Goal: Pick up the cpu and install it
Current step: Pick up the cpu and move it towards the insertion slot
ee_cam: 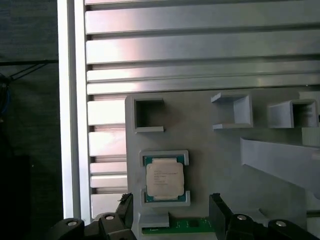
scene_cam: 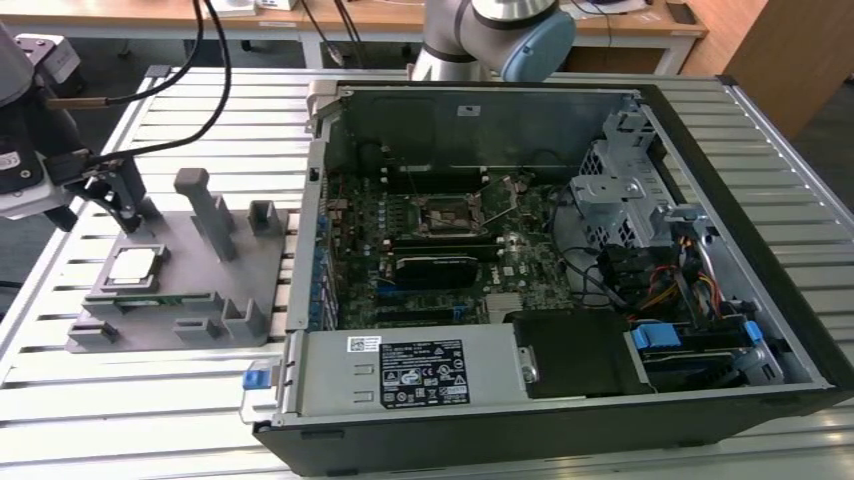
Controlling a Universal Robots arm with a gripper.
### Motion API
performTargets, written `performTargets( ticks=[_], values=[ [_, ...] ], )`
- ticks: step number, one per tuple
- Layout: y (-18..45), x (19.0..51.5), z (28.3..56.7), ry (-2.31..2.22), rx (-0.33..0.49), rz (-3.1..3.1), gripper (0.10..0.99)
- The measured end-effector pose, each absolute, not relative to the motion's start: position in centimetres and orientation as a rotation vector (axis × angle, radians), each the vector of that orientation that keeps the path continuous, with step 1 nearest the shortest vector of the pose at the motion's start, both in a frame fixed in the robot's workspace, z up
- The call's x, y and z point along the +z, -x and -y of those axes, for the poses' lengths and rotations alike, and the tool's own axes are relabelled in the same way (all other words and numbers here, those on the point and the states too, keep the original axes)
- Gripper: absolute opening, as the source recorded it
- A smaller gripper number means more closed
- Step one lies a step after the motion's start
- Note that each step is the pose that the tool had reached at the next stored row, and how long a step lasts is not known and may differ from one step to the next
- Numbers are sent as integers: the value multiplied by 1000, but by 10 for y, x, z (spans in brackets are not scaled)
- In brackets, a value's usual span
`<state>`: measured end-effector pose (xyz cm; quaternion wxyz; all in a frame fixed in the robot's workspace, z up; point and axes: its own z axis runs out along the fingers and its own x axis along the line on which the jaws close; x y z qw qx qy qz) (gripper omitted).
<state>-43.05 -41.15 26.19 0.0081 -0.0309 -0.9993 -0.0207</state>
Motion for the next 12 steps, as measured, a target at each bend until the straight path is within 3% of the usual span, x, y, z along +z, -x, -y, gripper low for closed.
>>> performTargets(
  ticks=[12],
  values=[
    [427, 243, 412, 97, -64, 3123, 706]
  ],
)
